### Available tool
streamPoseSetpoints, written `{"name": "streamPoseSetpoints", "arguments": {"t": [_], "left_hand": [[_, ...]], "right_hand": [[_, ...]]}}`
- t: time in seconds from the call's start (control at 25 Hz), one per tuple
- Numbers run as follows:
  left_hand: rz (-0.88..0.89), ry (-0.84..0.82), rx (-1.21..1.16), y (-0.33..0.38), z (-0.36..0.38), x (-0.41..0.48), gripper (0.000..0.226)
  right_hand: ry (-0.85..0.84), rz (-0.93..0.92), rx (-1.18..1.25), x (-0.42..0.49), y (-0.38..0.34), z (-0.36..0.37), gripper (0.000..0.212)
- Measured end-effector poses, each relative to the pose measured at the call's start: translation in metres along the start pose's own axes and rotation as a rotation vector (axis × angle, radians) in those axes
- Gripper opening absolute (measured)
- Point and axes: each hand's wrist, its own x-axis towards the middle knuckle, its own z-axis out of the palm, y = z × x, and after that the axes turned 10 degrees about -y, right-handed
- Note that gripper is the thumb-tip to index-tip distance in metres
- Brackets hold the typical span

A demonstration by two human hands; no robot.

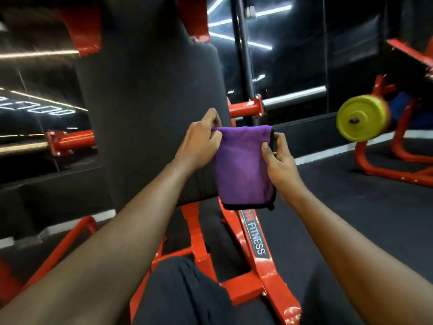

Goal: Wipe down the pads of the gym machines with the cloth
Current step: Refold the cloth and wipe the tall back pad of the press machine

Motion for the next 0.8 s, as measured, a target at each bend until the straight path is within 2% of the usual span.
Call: {"name": "streamPoseSetpoints", "arguments": {"t": [0.16,0.32,0.44,0.6,0.8], "left_hand": [[-0.094,-0.02,-0.055,0.015,-0.086,-0.014,0.015],[-0.209,-0.09,0.001,-0.005,-0.141,-0.015,0.018],[-0.238,-0.117,0.103,-0.047,-0.172,0.006,0.017],[-0.166,0.087,0.309,-0.119,-0.218,0.062,0.013],[-0.232,0.263,0.555,-0.193,-0.272,0.119,0.024]], "right_hand": [[-0.05,-0.082,0.066,0.011,-0.069,0.036,0.027],[-0.181,-0.085,0.225,0.045,-0.108,0.078,0.004],[-0.199,-0.107,0.274,0.084,-0.121,0.112,0.004],[-0.064,-0.187,0.172,0.18,-0.141,0.157,0.006],[0.325,-0.337,-0.063,0.297,-0.209,0.192,0.029]]}}
